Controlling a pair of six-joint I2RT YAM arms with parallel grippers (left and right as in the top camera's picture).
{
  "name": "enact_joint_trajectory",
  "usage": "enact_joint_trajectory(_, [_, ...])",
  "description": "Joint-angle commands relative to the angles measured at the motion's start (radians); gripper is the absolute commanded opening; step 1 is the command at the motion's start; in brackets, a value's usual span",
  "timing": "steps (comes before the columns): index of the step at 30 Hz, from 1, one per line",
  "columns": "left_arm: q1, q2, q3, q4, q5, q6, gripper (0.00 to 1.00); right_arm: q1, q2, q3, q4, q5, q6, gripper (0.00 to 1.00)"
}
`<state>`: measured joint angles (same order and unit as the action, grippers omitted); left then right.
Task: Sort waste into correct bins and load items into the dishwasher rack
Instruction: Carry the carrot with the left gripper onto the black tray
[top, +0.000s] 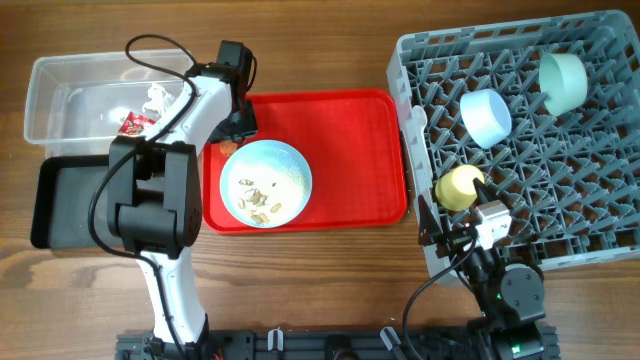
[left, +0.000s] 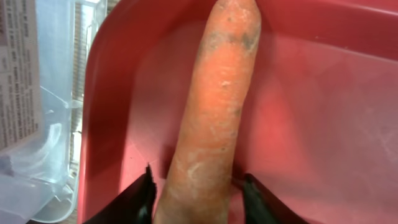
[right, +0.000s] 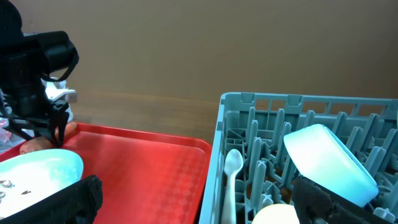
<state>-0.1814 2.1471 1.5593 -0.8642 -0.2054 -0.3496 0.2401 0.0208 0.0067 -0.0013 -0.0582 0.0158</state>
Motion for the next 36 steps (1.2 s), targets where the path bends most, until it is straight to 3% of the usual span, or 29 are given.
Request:
enact_joint_trajectory(1, [0.003, 0.01, -0.003, -0.011, -0.023, 0.005, 0.29, -0.005, -0.013, -0.002, 0.004, 0.01, -0.013, 1.0])
enact_joint_trajectory(3, [0.002, 0.009, -0.003, -0.014, -0.021, 0.005, 0.23, -0.005, -0.013, -0.002, 0.004, 0.01, -0.013, 1.0])
enact_joint_trajectory(12, [0.028, -0.08, 0.1, -0.099, -0.063, 0.001, 0.22, -0.005, -0.013, -0.002, 0.004, 0.01, -0.013, 1.0])
enact_joint_trajectory(18, [0.029, -0.237, 0.213, -0.228, 0.051, -0.006, 0.23, -0.005, -0.013, -0.002, 0.004, 0.01, -0.013, 1.0])
enact_joint_trajectory(23, [0.047, -0.37, 0.213, -0.387, 0.047, -0.125, 0.22, -0.005, -0.013, -0.002, 0.004, 0.01, -0.013, 1.0])
enact_joint_trajectory(25, [0.076, -0.404, 0.212, -0.471, 0.047, -0.188, 0.13, -0.005, -0.013, -0.002, 0.004, 0.01, -0.013, 1.0])
enact_joint_trajectory(30, [0.175, -0.42, 0.175, -0.582, 0.01, -0.299, 0.04, -0.005, -0.013, -0.002, 0.004, 0.01, -0.013, 1.0])
enact_joint_trajectory(34, [0.274, -0.42, 0.054, -0.56, -0.035, -0.356, 0.06, -0.005, -0.013, -0.002, 0.004, 0.01, -0.013, 1.0])
enact_joint_trajectory(36, [0.329, -0.42, -0.02, -0.518, -0.033, -0.368, 0.12, -0.005, -0.013, -0.002, 0.004, 0.01, -0.013, 1.0])
